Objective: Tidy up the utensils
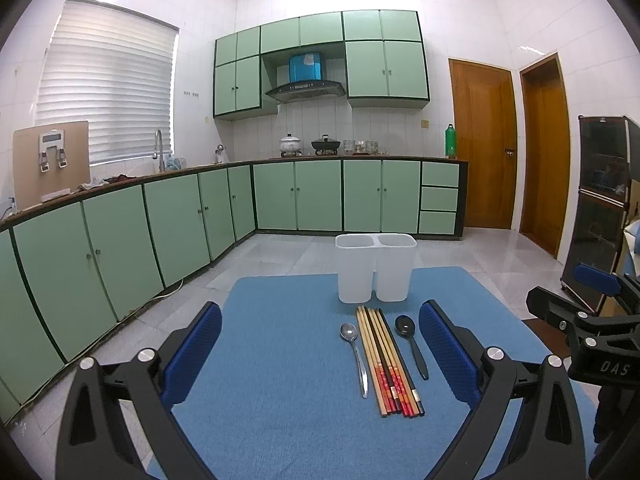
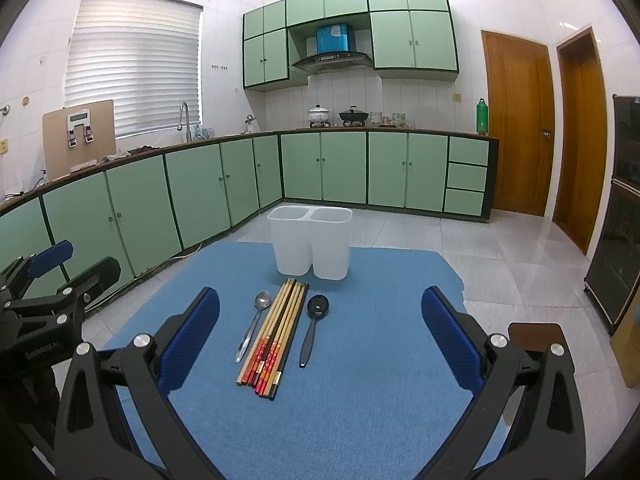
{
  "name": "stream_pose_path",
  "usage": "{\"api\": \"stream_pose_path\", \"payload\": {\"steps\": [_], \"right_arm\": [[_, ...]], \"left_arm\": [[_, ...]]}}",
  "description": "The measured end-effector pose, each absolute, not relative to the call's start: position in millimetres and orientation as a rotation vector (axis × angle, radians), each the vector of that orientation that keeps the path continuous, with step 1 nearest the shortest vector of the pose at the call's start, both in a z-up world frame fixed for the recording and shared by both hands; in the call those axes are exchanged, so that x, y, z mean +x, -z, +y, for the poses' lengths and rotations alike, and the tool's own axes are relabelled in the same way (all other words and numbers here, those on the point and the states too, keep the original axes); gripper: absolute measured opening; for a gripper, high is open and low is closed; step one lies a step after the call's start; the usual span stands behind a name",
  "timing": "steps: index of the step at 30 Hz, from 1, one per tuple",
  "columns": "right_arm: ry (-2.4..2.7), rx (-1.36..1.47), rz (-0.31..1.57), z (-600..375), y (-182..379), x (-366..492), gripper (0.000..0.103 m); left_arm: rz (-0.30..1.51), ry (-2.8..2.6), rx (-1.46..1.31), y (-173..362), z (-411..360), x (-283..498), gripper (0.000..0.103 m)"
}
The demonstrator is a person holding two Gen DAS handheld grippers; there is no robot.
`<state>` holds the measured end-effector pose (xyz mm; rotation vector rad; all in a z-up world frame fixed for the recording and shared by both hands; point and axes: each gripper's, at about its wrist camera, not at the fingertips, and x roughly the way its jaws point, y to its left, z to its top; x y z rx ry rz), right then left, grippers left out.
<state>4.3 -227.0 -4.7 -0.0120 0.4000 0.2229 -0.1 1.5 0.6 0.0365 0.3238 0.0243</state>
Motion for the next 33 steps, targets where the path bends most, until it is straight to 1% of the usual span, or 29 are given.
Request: {"api": "stream_pose_path", "payload": {"steps": [10,19,25,30,33], "right_arm": [[-0.214,-0.023,0.458,-225,18,32,0.098],[-0.202,-0.031,0.604,-219,53,107,0.098],[-0.174,-0.038,0.723,-212,88,164,0.098],[-0.167,-0.042,0.795,-198,113,199,0.094],[-0.167,-0.050,0.826,-191,122,211,0.087]], "left_arm": [[0.374,-0.032,0.039,10,3,28,0.097],[0.511,-0.087,0.046,45,25,93,0.097],[0.606,-0.111,0.032,74,36,139,0.097],[0.667,-0.104,0.025,93,36,166,0.097],[0.690,-0.109,0.028,103,36,176,0.097]]}}
